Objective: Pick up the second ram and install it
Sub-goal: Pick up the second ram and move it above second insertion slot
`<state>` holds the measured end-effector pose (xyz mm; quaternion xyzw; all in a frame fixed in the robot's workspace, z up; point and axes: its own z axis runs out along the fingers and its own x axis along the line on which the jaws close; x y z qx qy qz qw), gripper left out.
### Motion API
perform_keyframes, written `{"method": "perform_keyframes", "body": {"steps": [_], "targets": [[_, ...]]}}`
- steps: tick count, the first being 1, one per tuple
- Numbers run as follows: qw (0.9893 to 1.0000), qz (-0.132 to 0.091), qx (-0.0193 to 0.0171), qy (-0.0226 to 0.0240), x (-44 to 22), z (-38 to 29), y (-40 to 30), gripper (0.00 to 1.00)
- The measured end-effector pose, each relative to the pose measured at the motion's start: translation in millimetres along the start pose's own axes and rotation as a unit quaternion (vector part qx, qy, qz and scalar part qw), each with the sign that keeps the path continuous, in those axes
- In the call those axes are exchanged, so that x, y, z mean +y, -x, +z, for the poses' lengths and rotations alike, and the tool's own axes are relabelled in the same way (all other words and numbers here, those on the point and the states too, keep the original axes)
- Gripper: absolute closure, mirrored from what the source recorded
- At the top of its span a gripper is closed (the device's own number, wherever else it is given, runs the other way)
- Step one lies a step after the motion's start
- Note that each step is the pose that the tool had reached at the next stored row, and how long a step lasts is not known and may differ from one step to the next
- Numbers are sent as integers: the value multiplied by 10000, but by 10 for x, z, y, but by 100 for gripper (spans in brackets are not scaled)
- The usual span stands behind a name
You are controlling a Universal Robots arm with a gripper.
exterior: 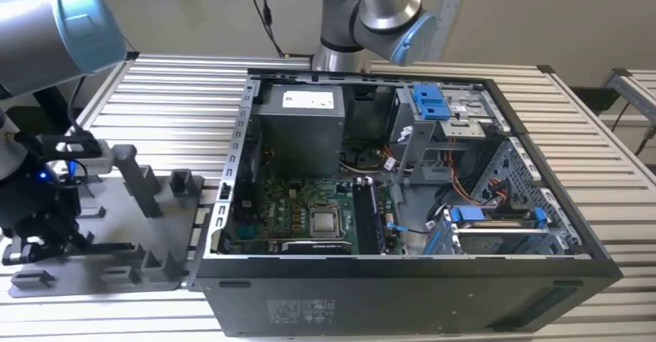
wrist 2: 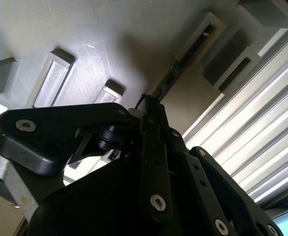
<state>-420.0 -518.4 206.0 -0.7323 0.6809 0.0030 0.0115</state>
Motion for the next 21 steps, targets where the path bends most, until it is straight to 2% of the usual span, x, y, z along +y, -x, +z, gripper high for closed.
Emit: {"method": "perform_keyframes", "body": {"steps": [13,21], "targets": [[10000,0,0,0,-1,-273,6,86],[10000,26,0,-1,-1,-374,8,86]]}}
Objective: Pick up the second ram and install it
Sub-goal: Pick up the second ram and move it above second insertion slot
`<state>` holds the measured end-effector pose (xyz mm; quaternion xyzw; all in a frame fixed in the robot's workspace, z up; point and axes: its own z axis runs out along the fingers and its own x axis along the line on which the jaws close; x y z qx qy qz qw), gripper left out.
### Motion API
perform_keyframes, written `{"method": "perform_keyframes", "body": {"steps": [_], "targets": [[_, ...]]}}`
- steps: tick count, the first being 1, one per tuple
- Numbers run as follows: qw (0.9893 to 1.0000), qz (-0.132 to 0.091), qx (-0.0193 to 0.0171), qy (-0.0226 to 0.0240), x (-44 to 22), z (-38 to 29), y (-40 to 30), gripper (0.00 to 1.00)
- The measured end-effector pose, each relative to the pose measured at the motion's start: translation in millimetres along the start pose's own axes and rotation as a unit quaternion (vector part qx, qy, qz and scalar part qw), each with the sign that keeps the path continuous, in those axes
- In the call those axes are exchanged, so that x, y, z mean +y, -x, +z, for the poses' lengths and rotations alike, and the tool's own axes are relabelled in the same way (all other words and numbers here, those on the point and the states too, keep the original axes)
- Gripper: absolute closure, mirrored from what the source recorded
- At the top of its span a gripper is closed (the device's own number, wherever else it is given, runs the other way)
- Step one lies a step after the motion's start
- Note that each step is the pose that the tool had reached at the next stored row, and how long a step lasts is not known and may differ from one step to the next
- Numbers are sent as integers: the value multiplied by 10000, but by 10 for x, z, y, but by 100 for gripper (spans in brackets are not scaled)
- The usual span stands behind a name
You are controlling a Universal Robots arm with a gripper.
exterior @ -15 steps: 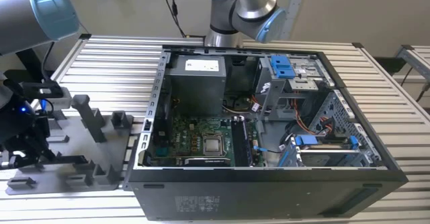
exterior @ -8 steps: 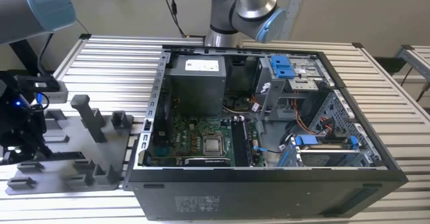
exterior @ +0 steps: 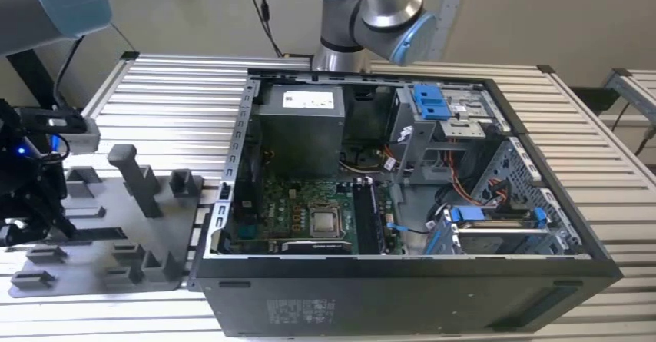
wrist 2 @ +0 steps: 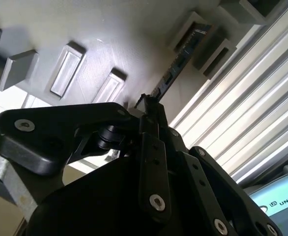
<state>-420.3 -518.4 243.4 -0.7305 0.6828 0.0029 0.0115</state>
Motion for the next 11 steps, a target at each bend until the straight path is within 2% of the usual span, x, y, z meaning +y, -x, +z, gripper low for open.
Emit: {"method": "perform_keyframes", "body": {"steps": [4,11], "targets": [[10000,31,0,-2,-1,-32,1,86],[9997,246,-11,-5,1,-60,1,86]]}}
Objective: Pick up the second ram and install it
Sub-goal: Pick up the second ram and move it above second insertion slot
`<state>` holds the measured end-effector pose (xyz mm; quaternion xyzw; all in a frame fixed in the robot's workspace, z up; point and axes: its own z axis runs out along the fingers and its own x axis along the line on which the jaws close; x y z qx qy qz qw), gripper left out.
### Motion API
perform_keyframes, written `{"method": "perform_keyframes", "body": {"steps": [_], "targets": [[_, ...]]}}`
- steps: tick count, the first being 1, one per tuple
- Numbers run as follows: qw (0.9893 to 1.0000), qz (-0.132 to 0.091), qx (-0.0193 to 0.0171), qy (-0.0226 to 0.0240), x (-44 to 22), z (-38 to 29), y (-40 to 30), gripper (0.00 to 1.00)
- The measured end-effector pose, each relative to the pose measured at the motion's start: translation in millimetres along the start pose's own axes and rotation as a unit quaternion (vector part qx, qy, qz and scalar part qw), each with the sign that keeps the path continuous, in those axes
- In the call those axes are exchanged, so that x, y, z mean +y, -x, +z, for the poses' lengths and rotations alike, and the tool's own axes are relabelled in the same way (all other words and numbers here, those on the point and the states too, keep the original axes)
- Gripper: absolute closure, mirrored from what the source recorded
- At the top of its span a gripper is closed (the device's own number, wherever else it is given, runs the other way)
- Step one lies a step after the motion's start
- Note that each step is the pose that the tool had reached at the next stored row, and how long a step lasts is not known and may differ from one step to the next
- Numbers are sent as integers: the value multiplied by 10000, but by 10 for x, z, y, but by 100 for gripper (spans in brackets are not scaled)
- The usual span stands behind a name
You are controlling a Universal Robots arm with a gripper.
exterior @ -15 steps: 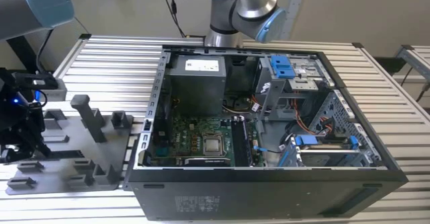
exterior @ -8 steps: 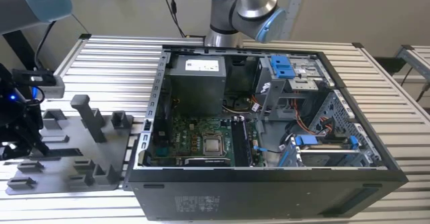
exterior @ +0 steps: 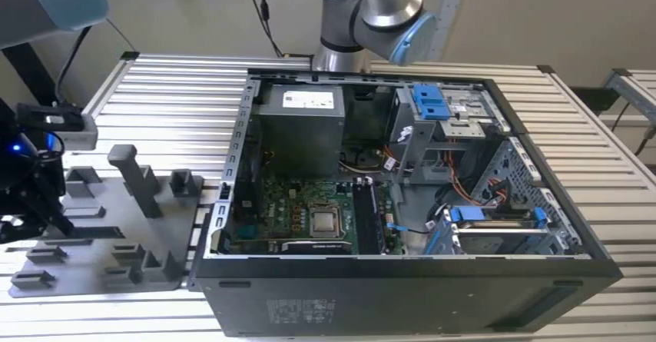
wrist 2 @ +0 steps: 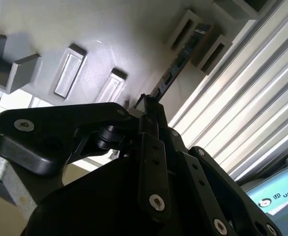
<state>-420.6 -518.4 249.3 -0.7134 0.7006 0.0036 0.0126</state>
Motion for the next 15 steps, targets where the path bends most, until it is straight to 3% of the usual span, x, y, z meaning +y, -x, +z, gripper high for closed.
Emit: {"method": "perform_keyframes", "body": {"steps": [15], "targets": [[10000,56,0,-2,5,-197,5,86]]}}
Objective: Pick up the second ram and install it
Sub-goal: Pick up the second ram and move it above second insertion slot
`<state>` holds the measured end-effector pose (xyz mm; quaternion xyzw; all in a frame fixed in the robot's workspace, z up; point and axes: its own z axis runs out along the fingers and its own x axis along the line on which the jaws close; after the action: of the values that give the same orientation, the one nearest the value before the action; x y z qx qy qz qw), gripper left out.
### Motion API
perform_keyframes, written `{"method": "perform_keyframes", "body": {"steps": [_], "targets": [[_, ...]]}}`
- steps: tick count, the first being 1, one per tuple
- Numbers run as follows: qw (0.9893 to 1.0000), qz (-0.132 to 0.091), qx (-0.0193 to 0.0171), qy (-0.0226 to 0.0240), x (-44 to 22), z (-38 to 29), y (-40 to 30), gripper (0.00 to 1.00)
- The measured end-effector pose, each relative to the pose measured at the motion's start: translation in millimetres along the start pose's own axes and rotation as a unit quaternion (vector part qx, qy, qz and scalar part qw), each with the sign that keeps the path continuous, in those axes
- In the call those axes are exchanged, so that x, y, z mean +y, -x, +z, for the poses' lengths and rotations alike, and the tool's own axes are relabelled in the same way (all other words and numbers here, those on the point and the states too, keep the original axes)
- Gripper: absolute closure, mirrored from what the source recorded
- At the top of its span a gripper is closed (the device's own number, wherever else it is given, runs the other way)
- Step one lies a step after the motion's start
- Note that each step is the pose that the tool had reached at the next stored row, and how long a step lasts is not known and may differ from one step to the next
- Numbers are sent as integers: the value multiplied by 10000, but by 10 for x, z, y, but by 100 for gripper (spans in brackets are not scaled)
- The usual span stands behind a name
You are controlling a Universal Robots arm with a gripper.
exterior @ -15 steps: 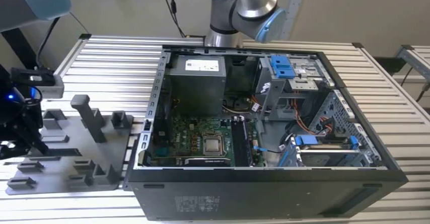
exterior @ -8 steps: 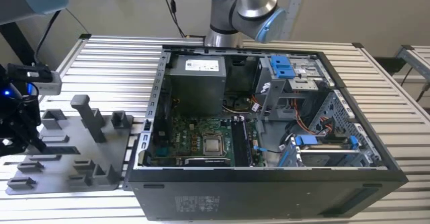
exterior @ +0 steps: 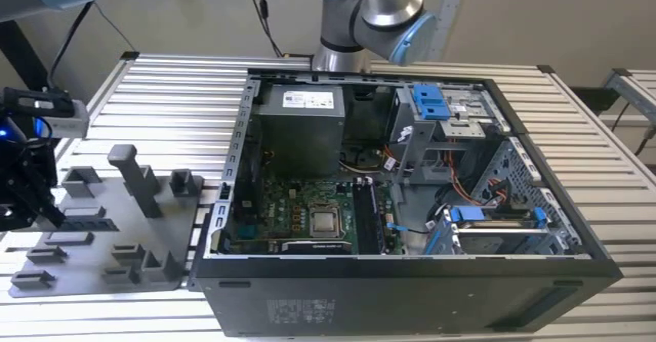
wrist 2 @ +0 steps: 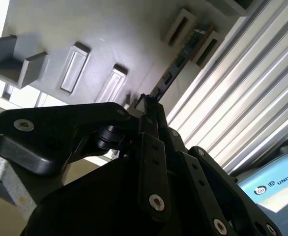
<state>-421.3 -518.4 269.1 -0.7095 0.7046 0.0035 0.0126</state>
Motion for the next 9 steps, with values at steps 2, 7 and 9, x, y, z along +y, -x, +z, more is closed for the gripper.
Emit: {"method": "perform_keyframes", "body": {"steps": [2,7,9], "targets": [[10000,2,0,0,0,-26,1,86],[10000,6,0,-1,2,-98,2,86],[10000,6,0,0,2,-128,3,86]]}}
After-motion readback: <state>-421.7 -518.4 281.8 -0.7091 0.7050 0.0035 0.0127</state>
